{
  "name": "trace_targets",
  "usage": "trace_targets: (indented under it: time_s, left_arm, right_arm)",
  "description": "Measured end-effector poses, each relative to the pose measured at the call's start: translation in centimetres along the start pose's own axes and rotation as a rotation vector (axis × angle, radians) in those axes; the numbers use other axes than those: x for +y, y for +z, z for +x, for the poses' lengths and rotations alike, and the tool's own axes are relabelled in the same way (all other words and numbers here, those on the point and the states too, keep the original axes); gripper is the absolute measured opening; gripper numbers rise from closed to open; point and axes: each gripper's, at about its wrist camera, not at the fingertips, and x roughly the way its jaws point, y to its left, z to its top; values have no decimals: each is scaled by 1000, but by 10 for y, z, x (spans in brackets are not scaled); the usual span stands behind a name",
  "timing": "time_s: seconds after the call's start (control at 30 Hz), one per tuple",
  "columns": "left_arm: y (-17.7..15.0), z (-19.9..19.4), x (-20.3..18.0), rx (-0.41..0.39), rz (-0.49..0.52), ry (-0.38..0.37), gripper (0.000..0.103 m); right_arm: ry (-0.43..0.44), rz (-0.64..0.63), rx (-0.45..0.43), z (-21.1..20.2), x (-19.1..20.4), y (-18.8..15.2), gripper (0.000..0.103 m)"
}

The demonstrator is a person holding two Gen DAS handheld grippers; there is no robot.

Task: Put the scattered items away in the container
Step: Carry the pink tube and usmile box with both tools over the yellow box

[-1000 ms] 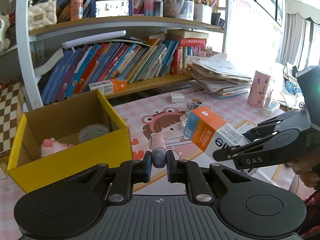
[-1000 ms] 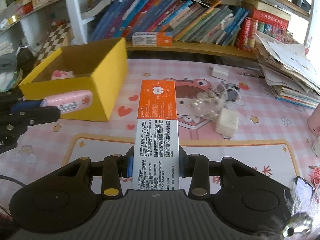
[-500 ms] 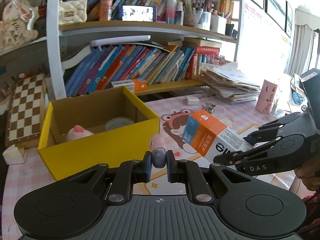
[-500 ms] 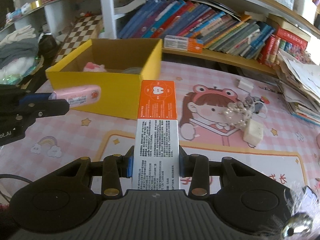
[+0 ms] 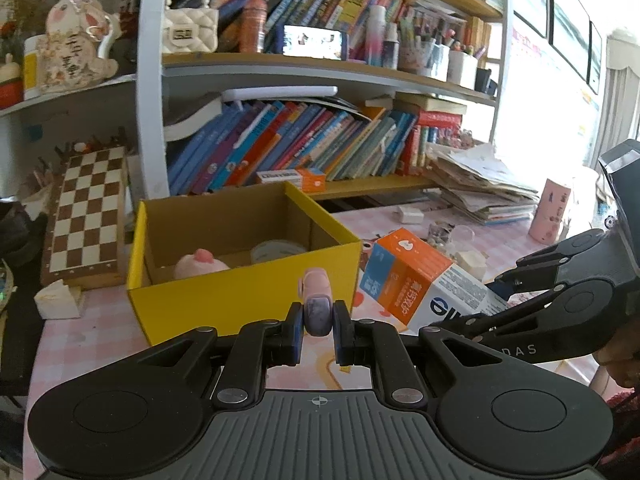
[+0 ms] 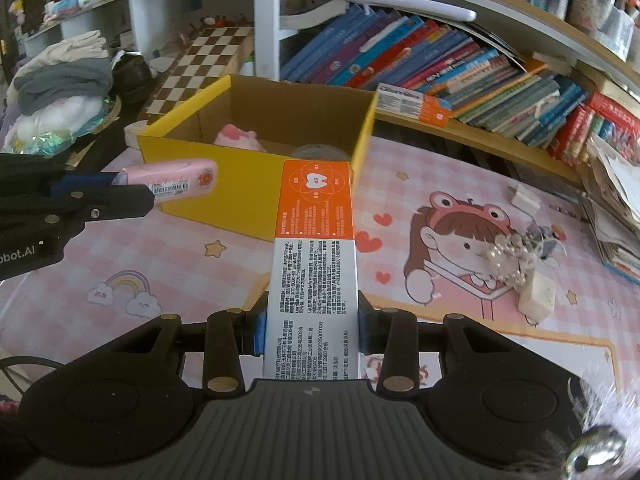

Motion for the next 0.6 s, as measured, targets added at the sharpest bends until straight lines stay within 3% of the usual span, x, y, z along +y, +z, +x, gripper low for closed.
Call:
trace_targets:
  time_s: [0.6]
  left_arm:
    - [14,-5,29,-89,-53,58,13]
  right_arm:
    - [30,-95,-57,2,17,41,37]
